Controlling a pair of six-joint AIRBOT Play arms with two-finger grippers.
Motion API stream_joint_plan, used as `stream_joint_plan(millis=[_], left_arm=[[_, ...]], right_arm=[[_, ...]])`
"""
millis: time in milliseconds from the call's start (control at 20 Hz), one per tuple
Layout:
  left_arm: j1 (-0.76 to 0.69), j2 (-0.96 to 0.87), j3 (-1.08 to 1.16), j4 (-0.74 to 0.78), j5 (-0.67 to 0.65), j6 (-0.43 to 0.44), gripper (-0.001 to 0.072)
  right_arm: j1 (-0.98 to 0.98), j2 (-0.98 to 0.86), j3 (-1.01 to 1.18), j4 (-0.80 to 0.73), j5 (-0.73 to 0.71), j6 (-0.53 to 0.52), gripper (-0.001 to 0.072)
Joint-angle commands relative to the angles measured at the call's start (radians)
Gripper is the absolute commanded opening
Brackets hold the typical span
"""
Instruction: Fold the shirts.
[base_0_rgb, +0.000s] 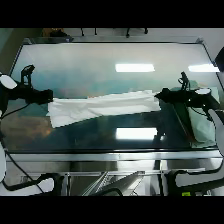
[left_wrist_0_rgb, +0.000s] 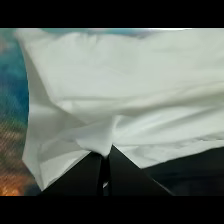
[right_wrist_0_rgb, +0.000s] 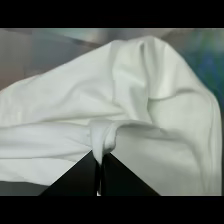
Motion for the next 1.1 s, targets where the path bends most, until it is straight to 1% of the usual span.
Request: stream_joint_plan(millis=[0,200,250,300,350,400,450,500,550,650,750,850,950,1050], left_arm=[[-0.029,-0.205,0.161,0.001,0.042,0.048,0.0015],[-0.062,-0.388,0.282,0.004,0.009,0.058,0.0015],[-0.062,-0.422,0.303,0.004,-0.005,0.058,0.0016],[-0.062,-0.452,0.326,0.003,-0.027,0.048,0.0018],[-0.061,-0.474,0.351,0.004,-0.068,0.044,0.0129],[-0.061,-0.490,0.375,0.006,-0.111,0.044,0.0527],[-0.061,-0.500,0.401,0.007,-0.151,0.037,0.0689],[-0.061,-0.504,0.433,0.011,-0.196,0.036,0.0691],[-0.061,-0.503,0.459,0.011,-0.224,0.035,0.0691],[-0.061,-0.501,0.527,0.008,-0.287,0.013,0.0691],[-0.063,-0.500,0.577,-0.011,-0.330,-0.013,0.0691],[-0.063,-0.500,0.600,-0.087,-0.336,-0.032,0.0691],[-0.066,-0.500,0.605,-0.181,-0.326,-0.032,0.0690],[-0.077,-0.500,0.605,-0.219,-0.315,-0.032,0.0690]], right_arm=[[0.034,-0.127,0.068,0.013,-0.083,-0.019,0.0029],[0.035,-0.161,0.068,0.014,-0.106,-0.049,0.0029],[0.035,-0.161,0.071,0.013,-0.105,-0.050,0.0041],[0.031,-0.158,0.073,0.013,-0.104,-0.063,0.0177],[0.024,-0.150,0.079,0.011,-0.092,-0.077,0.0316],[0.012,-0.138,0.092,-0.002,-0.072,-0.082,0.0376],[-0.007,-0.122,0.109,-0.028,-0.053,-0.082,0.0433],[-0.026,-0.109,0.122,-0.062,-0.051,-0.080,0.0554],[-0.045,-0.105,0.127,-0.078,-0.051,-0.067,0.0656],[-0.077,-0.124,0.127,-0.077,-0.039,-0.043,0.0659],[-0.079,-0.162,0.127,-0.076,0.000,-0.043,0.0658],[-0.058,-0.193,0.127,-0.069,0.025,-0.044,0.0658],[-0.027,-0.214,0.127,-0.069,0.027,-0.044,0.0651],[0.002,-0.227,0.127,-0.061,0.027,-0.046,0.0645]])
